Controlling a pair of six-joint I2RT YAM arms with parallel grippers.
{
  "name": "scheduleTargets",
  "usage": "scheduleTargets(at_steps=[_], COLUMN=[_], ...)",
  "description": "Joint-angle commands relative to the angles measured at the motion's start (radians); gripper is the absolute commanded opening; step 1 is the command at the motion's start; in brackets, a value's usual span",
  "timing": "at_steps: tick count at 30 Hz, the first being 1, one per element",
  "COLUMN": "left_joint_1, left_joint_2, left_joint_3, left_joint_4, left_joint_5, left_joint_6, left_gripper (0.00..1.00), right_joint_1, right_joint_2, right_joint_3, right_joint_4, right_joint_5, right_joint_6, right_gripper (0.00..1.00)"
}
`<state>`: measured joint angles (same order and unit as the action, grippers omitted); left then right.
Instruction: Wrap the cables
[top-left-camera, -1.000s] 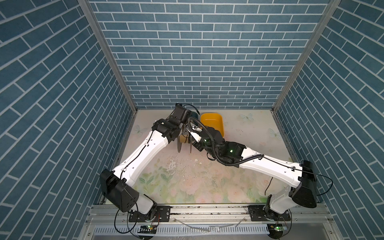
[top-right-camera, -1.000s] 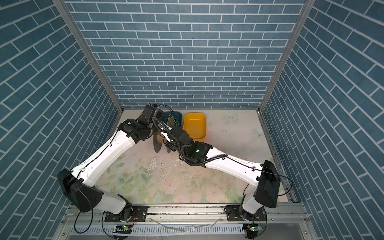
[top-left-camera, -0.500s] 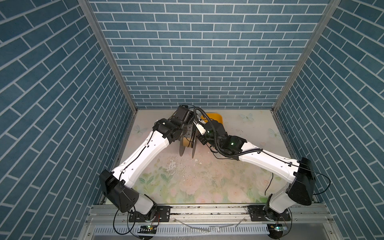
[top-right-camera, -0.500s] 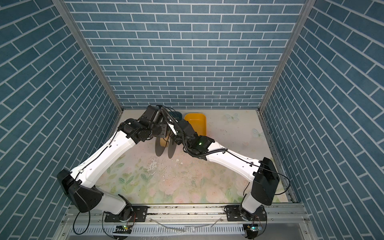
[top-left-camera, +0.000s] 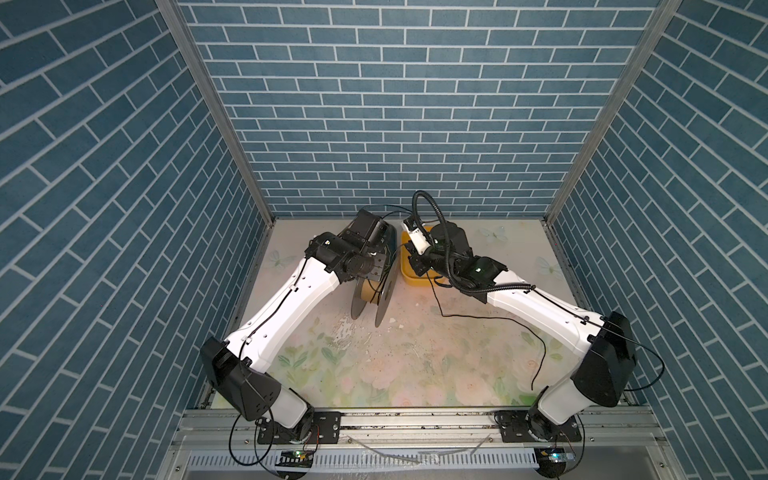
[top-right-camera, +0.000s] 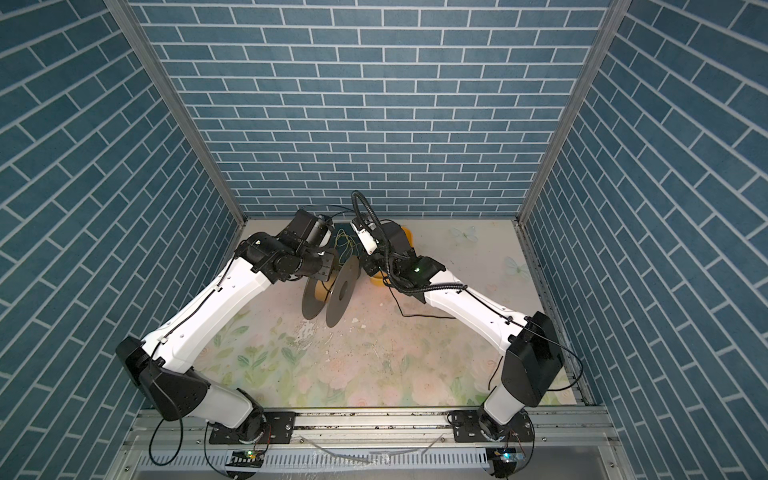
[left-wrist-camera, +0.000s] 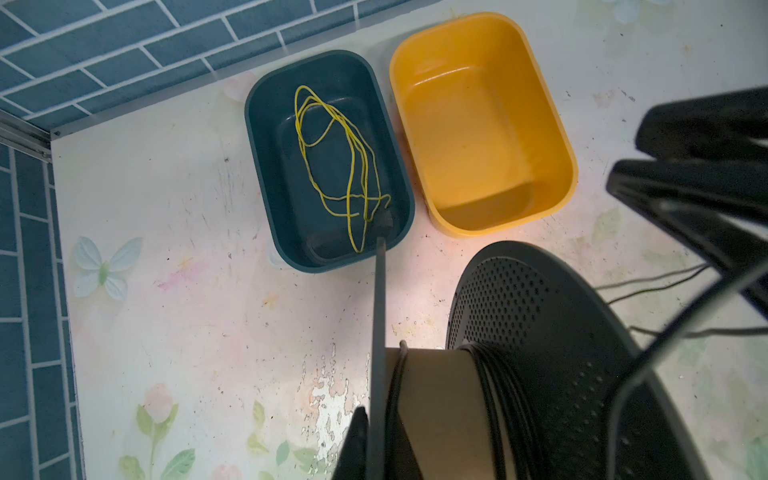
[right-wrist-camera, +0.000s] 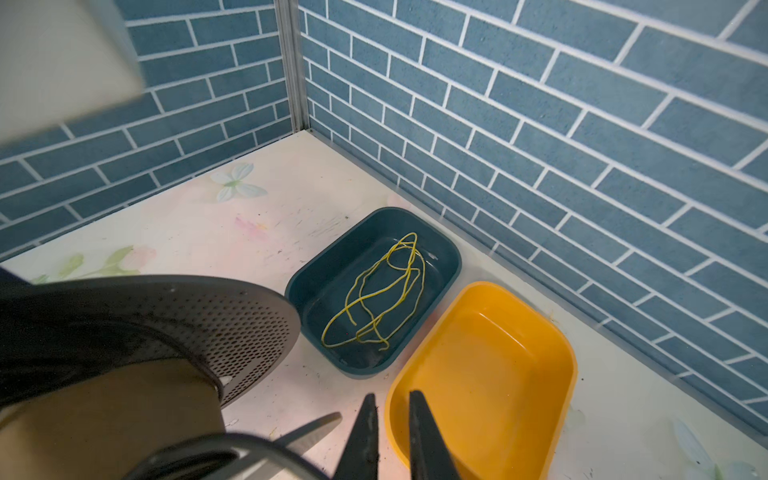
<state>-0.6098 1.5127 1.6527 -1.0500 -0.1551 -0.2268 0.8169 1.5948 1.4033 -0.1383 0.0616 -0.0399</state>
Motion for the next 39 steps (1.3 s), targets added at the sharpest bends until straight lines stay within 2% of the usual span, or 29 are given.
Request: scheduleTargets(at_steps=[1, 2, 9, 16, 19, 25, 30, 35, 37, 39], left_joint_1=[-0.005, -0.005, -0.001, 0.036, 0.064, 0.136, 0.152, 0.165, 0.168, 0.17], left_joint_2=[-0.03, -0.032, -0.041, -0.048, -0.047, -0.037, -0.042, -0.042, -0.034, -0.028], left_joint_3=[0.043, 0.054, 0.132, 0.208, 0.238, 0.276, 0.299, 0.343, 0.368, 0.388], left_joint_4=[-0.031, -0.042, -0.114, -0.144, -0.143, -0.118, -0.079, -0.051, -0.059, -0.062], left_joint_5=[0.038, 0.051, 0.1, 0.277, 0.333, 0.468, 0.494, 0.52, 0.525, 0.532], left_joint_6=[0.059, 0.075, 0.14, 0.147, 0.139, 0.084, 0.038, -0.003, -0.009, -0.016], left_gripper=[0.0, 0.0, 0.01, 0.0, 0.0, 0.0, 0.0, 0.0, 0.0, 0.0], right_joint_1=[-0.048, -0.066, -0.16, -0.238, -0.26, -0.275, -0.277, -0.277, -0.277, -0.277], right_joint_2=[0.003, 0.009, 0.033, 0.028, 0.028, 0.028, -0.006, -0.082, -0.118, -0.151], right_joint_3=[0.044, 0.043, -0.027, -0.174, -0.236, -0.354, -0.449, -0.535, -0.562, -0.586], right_joint_4=[-0.03, -0.035, 0.021, 0.166, 0.23, 0.342, 0.446, 0.496, 0.505, 0.502], right_joint_5=[-0.143, -0.197, -0.374, -0.565, -0.603, -0.586, -0.583, -0.56, -0.553, -0.546], right_joint_6=[0.048, 0.057, 0.107, 0.15, 0.167, 0.212, 0.267, 0.282, 0.278, 0.276], right_gripper=[0.16, 0.16, 0.18, 0.22, 0.24, 0.33, 0.48, 0.75, 0.83, 0.86])
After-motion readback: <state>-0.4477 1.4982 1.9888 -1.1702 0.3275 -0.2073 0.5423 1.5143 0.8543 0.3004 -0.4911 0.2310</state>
